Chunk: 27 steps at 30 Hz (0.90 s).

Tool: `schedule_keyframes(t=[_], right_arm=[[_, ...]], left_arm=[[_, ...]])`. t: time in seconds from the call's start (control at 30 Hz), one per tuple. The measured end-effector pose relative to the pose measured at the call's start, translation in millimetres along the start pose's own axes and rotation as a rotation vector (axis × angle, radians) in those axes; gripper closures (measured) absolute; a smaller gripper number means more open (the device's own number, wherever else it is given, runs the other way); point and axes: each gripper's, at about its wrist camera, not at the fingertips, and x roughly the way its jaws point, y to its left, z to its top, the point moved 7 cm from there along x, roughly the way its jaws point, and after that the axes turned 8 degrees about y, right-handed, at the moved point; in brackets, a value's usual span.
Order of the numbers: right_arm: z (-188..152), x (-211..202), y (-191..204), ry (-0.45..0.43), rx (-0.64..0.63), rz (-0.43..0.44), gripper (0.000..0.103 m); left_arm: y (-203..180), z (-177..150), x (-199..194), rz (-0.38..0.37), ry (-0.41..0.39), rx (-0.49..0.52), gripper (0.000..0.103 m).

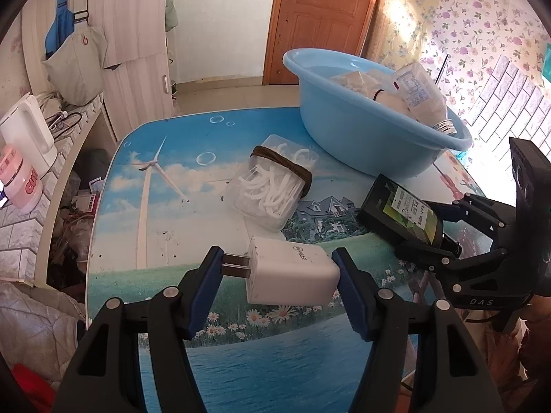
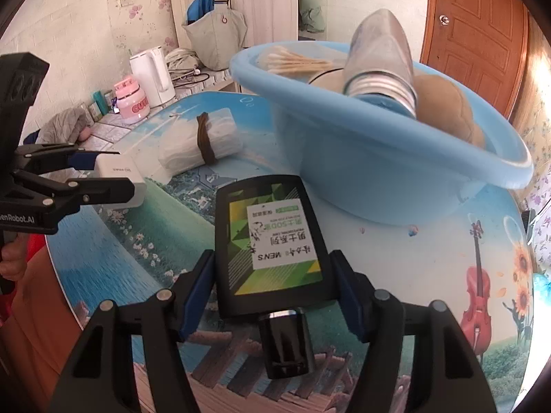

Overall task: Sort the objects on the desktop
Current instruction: 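Lift the charger plug and black bottle and carry both toward the blue basin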

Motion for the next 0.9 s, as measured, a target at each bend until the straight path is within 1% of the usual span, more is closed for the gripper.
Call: schedule_keyframes(t=[0.17, 0.3, 0.4, 0.57, 0.73, 0.9], right_arm=[[-7, -9, 0, -0.009, 0.005, 0.013, 0.039], [-8, -26, -5, -0.043, 0.037, 0.022, 0.040], [-12, -41, -11, -0.053, 0.046, 0.008, 0.041], [-17, -65, -28, -0.094, 0.119, 0.028, 0.041], [-13, -88, -43, -0.143, 0.161, 0.005, 0.041], [-13, -101, -56, -0.159, 0.195, -0.018, 0.041]], left_arm=[[-10, 12, -19, -0.013, -0.045, 0.027, 0.039], [-17, 22, -32, -0.025, -0.076, 0.039, 0.039], [-22, 28, -38, -0.041, -0.085, 0.042, 0.039], [-33, 41, -45, -0.049, -0.099, 0.060, 0.039], [-47, 54, -50, -0.066, -0.116, 0.078, 0.039], [-58, 61, -53, -0.079, -0.125, 0.096, 0.039]])
